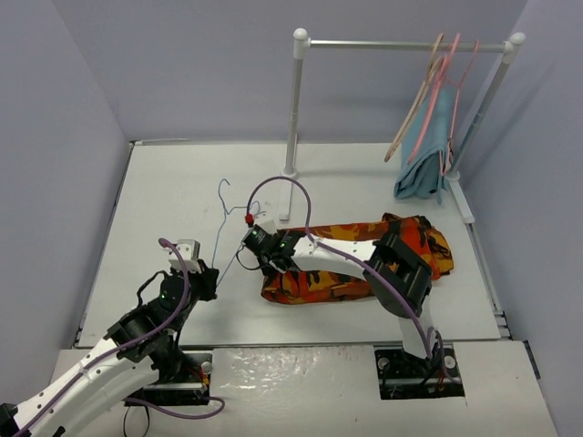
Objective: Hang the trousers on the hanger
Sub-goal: Place trousers on hanger
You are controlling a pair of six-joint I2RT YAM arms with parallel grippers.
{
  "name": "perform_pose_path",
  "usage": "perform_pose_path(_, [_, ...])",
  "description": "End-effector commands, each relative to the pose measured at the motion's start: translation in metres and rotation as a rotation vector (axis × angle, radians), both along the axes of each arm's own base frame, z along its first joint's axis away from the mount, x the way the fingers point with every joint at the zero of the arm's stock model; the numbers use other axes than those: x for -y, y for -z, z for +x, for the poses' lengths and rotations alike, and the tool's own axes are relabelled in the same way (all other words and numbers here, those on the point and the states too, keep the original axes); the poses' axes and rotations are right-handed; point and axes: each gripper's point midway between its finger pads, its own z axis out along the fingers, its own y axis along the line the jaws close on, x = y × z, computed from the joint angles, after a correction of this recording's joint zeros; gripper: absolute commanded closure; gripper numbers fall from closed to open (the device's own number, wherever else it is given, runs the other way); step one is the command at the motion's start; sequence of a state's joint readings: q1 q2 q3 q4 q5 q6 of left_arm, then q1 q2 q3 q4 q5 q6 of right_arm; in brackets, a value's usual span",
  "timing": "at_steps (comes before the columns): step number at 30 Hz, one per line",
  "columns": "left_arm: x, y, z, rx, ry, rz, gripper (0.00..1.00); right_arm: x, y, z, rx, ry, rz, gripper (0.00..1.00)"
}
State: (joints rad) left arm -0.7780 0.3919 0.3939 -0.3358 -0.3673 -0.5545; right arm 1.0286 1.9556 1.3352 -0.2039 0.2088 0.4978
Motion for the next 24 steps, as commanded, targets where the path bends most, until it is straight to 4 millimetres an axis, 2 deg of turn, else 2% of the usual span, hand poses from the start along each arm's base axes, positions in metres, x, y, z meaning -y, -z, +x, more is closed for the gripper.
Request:
perform_pose_path(1, [0.018, -0.04, 0.012, 0.113, 0.048, -0.075, 1.0, -0.014, -0.089, 0.001, 0.09, -0.099, 0.157, 1.0])
perform_pose_path(3, [0.021, -0.045, 0.013, 0.124, 0.059, -0.078, 1.0, -0.018, -0.106, -0.001, 0.1, -0.122, 0.196, 1.0])
perform_pose_path(8, [0.024, -0.046, 0.015, 0.126, 0.067, -0.063, 1.0, -0.021, -0.126, -0.001, 0.122, -0.121, 0.24, 1.0])
perform_pose_path(14, [0.034, -0.053, 0.016, 0.141, 0.109, -0.081, 1.0, -0.024, -0.135, 0.002, 0.135, -0.118, 0.262, 1.0])
perform_pose_path(18, [0.045, -0.051, 0.013, 0.124, 0.153, -0.112, 1.0, -0.029, -0.139, 0.012, 0.16, -0.088, 0.277, 1.0])
perform_pose_path(24, [0.048, -0.049, 0.012, 0.121, 0.156, -0.147, 1.0, -0.028, -0.141, 0.034, 0.177, -0.004, 0.351, 1.0])
